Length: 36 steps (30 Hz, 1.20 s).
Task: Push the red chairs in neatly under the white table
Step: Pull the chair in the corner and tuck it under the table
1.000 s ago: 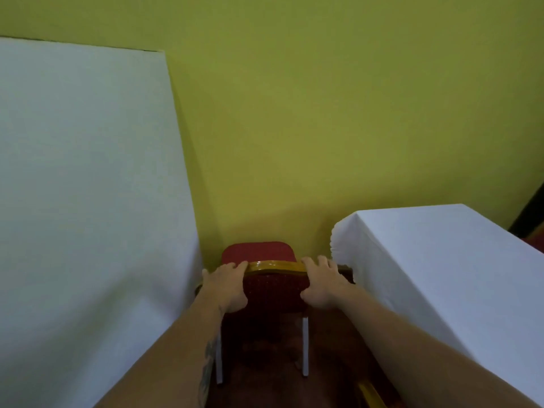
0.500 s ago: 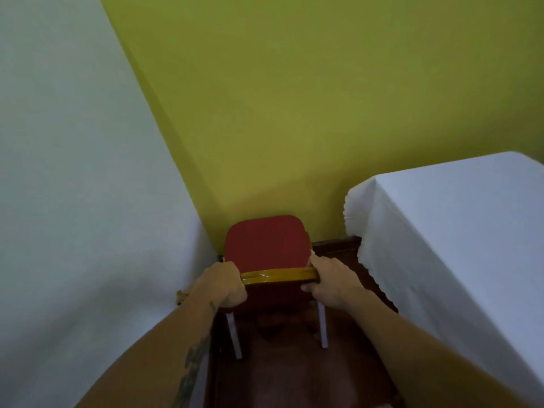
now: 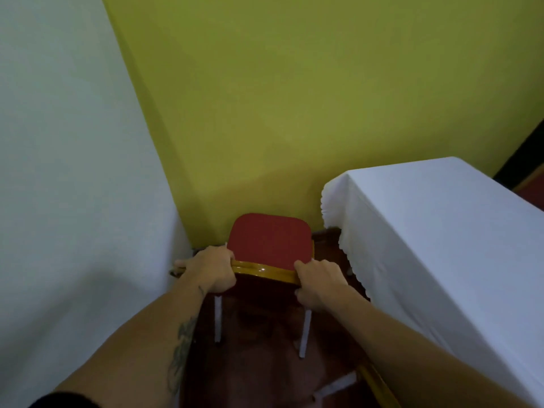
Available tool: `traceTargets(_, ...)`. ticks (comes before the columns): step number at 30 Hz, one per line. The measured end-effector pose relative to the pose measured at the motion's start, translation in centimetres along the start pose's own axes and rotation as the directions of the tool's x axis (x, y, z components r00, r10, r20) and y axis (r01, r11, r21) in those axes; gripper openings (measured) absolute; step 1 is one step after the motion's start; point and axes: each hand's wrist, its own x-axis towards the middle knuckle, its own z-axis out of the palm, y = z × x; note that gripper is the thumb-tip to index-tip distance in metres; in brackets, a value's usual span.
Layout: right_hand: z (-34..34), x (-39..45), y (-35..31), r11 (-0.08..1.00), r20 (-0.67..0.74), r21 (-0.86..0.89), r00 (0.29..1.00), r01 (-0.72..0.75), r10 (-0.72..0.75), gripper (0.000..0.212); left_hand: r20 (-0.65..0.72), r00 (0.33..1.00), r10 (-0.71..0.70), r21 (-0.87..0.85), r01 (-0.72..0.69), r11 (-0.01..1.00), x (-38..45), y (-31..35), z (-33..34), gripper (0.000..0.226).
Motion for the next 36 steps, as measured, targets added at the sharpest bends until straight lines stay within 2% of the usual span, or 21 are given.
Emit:
traceTargets(4,0.8,-2.0,-2.1,0.999,0.037,-0.020,0.998,-0.045,0.046,0.035,0.007,1.000,0.010,0.085,-0.011,0.996,0.8,-1.0,0.2,0.041)
traceTargets(7,1.1,-3.1,-3.5,0.996,0.049,0.006,0.995,-0.088,0.087,0.037,-0.040,0.999,-0.023,0.106,0.028,0.994,0.9,-1.2,-0.5,0.043)
traceTargets(10,1.2,-3.7,-4.5,0.992,0.055,0.036,0.992,-0.117,0.115,0.038,-0.138,0.983,-0.123,-0.010,0.123,0.992,0.9,-1.0,-0.5,0.045)
traceTargets(12,1.0,-3.9,-4.7,0.989,0.087,0.062,0.988,-0.133,0.127,0.040,-0.203,0.956,-0.211,-0.204,0.169,0.964,0.9,-0.7,0.4,0.052)
traceTargets(13,0.7,-3.8,-4.6,0.986,0.102,0.073,0.985,-0.148,0.140,0.042,-0.200,0.942,-0.270,-0.367,0.183,0.912,0.9,-0.4,0.9,0.054)
traceTargets(14,0.5,-3.8,-4.4,0.982,0.117,0.087,0.981,-0.167,0.156,0.044,-0.168,0.925,-0.341,-0.558,0.196,0.807,0.8,0.1,1.2,0.053)
traceTargets(16,0.4,-3.7,-4.0,0.965,0.155,0.148,0.968,-0.218,0.195,0.043,-0.013,0.889,-0.459,-0.886,0.203,0.418,0.2,1.4,1.6,0.045)
traceTargets(17,0.6,-3.7,-3.8,0.946,0.183,0.210,0.960,-0.247,0.211,0.041,0.048,0.883,-0.466,-0.957,0.174,0.230,-0.3,2.3,1.9,0.046)
traceTargets(18,0.8,-3.8,-3.7,0.922,0.208,0.277,0.953,-0.271,0.218,0.037,0.080,0.885,-0.458,-0.984,0.144,0.106,-1.2,3.3,2.0,0.050)
traceTargets(19,1.1,-3.8,-3.6,0.899,0.223,0.333,0.950,-0.285,0.219,0.035,0.081,0.895,-0.439,-0.991,0.118,0.059,-2.1,4.4,2.1,0.052)
traceTargets(21,1.5,-4.1,-3.7,0.884,0.216,0.374,0.953,-0.282,0.213,0.030,0.037,0.915,-0.401,-0.993,0.081,0.091,-3.5,6.3,2.7,0.050)
traceTargets(25,1.2,-4.7,-3.5,0.907,0.202,0.338,0.961,-0.251,0.191,0.021,-0.002,0.933,-0.359,-0.938,0.123,0.326,-3.2,7.6,4.0,0.072)
traceTargets(30,1.0,-5.6,-4.5,0.916,0.176,0.324,0.967,-0.235,0.186,0.041,-0.048,0.920,-0.389,-0.913,0.118,0.391,-2.7,7.1,4.1,0.065)
traceTargets(34,1.2,-5.8,-6.3,0.932,0.130,0.308,0.979,-0.189,0.155,0.045,-0.067,0.948,-0.311,-0.901,0.076,0.426,-2.5,5.4,3.8,0.075)
traceTargets(36,1.5,-5.7,-7.3,0.934,0.119,0.306,0.981,-0.185,0.156,0.047,-0.071,0.956,-0.284,-0.881,0.074,0.467,-2.5,4.4,3.5,0.069)
